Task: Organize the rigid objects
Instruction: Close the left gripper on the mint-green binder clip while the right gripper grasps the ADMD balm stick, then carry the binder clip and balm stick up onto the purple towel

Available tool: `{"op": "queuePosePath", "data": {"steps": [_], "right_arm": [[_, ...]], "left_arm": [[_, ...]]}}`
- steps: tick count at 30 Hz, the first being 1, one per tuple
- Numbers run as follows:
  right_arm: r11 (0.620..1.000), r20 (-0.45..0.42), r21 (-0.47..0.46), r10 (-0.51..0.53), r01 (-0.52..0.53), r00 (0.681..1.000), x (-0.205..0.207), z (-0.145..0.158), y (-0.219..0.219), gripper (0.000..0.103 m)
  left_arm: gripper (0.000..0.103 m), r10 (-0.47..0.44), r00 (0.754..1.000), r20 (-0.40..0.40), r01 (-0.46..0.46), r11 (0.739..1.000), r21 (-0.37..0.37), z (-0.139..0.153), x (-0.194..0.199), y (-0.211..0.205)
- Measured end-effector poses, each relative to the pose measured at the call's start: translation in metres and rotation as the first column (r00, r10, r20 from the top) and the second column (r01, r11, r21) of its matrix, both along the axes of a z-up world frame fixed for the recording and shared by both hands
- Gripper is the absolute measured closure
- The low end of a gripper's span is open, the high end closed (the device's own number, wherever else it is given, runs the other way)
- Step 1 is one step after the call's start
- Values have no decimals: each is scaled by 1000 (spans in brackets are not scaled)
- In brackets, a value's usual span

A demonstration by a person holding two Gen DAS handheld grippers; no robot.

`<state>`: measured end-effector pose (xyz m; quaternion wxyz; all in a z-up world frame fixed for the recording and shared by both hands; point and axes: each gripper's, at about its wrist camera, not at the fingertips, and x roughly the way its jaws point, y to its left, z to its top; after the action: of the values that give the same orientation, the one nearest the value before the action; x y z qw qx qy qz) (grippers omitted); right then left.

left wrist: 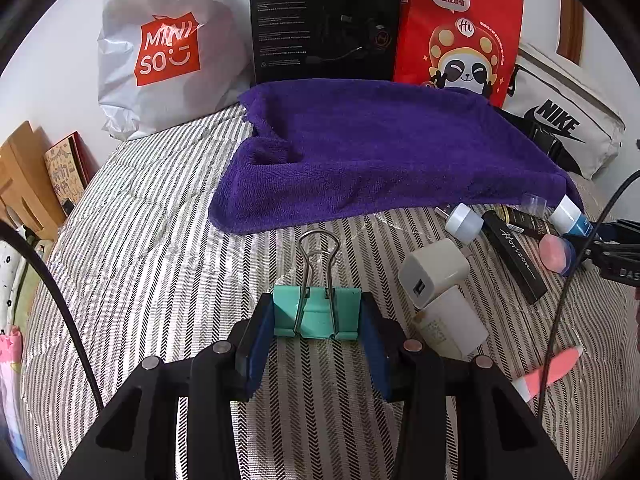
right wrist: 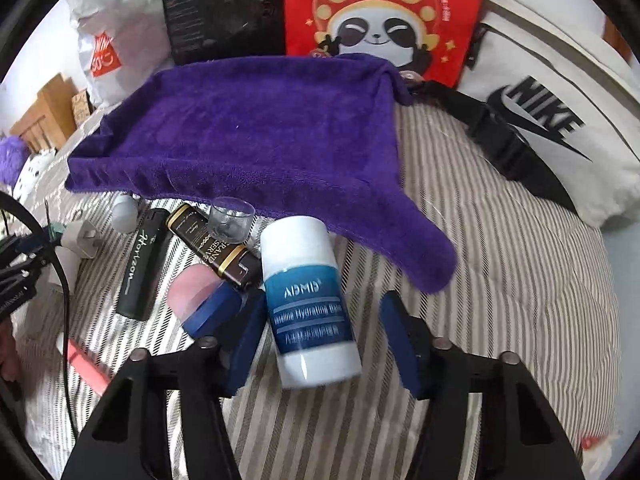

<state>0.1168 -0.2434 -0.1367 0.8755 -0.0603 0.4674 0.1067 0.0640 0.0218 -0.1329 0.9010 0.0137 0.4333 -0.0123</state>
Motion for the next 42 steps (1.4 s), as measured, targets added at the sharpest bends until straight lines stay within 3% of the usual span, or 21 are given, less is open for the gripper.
{"op": "queuePosePath", "data": {"steps": [3, 26, 42], "right_arm": [[1000, 19, 12, 23, -23, 1000, 1, -1, 4, 63], [987, 10, 158, -26, 24, 1000, -21, 14, -11, 67], [981, 77, 192, -6, -9, 997, -19, 47, -3, 67]], "left_arm": [[63, 0, 1000, 0, 0, 1000, -1, 0, 0, 0], [63, -4, 1000, -13, 4, 999, -42, 9, -4, 5], [63, -17, 997, 73, 22, 998, -64, 61, -1, 11]]}}
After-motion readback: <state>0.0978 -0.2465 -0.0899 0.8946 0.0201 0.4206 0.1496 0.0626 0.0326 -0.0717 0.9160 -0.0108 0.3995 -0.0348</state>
